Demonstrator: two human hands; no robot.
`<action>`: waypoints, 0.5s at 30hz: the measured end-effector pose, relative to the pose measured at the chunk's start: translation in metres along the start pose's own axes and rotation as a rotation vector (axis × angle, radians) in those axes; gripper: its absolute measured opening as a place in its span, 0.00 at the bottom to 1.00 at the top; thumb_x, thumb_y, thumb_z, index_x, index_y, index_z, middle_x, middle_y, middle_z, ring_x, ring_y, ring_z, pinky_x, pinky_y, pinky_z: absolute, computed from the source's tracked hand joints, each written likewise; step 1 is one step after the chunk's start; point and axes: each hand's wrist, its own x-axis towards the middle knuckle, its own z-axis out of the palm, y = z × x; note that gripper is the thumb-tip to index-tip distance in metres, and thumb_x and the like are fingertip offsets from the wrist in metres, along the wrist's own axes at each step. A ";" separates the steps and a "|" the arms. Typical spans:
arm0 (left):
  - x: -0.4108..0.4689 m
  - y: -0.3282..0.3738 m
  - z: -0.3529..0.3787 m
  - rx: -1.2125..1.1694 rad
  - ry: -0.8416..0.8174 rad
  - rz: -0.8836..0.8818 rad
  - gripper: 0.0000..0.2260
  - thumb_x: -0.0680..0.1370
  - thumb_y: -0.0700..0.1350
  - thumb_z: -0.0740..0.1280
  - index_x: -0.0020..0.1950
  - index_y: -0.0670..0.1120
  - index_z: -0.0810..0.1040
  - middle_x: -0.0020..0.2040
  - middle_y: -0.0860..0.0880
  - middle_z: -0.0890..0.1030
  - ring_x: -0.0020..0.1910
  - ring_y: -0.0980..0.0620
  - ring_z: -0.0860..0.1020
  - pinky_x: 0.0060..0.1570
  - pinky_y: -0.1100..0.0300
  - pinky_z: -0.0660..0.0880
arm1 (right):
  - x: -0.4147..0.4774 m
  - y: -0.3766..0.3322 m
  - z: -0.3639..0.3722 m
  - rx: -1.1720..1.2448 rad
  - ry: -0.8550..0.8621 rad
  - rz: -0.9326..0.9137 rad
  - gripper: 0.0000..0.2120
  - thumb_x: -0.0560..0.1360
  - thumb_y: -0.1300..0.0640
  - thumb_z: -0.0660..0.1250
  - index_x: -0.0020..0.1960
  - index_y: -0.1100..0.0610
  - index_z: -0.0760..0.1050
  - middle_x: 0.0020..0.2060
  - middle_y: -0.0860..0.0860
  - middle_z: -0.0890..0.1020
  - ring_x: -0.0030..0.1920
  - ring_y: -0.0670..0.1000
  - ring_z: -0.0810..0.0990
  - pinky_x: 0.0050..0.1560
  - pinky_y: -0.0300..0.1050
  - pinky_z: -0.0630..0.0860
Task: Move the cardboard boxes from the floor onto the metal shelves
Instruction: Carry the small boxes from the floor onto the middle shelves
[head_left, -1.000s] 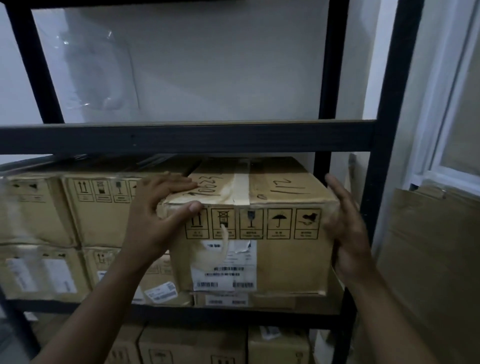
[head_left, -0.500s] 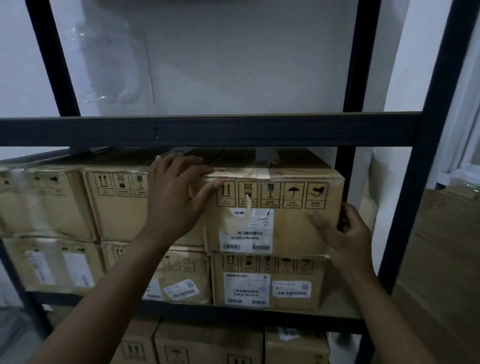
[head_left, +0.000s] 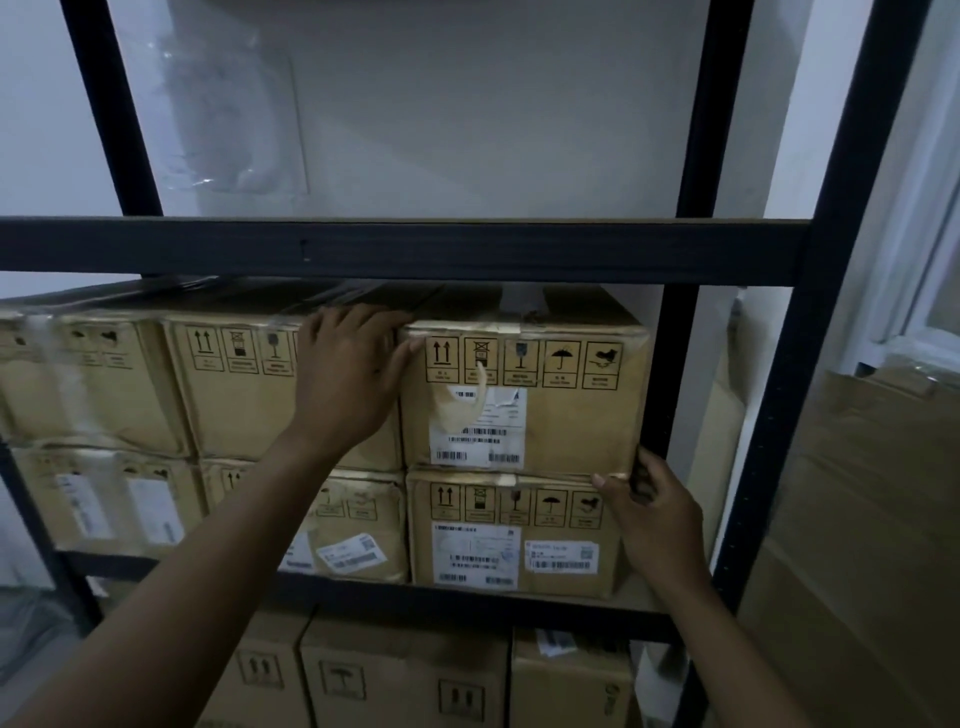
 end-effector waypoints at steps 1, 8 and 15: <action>-0.003 0.002 -0.002 -0.001 0.002 -0.009 0.20 0.81 0.57 0.59 0.66 0.49 0.78 0.62 0.47 0.80 0.64 0.44 0.74 0.69 0.43 0.63 | -0.002 0.000 -0.001 0.001 -0.004 0.002 0.22 0.75 0.61 0.75 0.54 0.34 0.74 0.47 0.34 0.82 0.45 0.28 0.79 0.40 0.22 0.73; -0.047 0.032 -0.013 -0.174 -0.014 -0.031 0.18 0.77 0.43 0.71 0.67 0.44 0.78 0.67 0.45 0.76 0.69 0.45 0.71 0.67 0.48 0.68 | -0.029 0.004 -0.006 0.005 -0.023 0.078 0.22 0.74 0.58 0.75 0.65 0.43 0.74 0.51 0.32 0.78 0.50 0.28 0.77 0.44 0.23 0.74; -0.096 0.048 -0.045 -0.664 -0.360 -0.056 0.08 0.79 0.44 0.69 0.57 0.51 0.81 0.53 0.54 0.83 0.53 0.57 0.80 0.54 0.55 0.79 | -0.084 -0.023 -0.008 -0.066 -0.018 0.120 0.24 0.73 0.51 0.76 0.67 0.44 0.74 0.56 0.38 0.79 0.52 0.35 0.79 0.42 0.28 0.76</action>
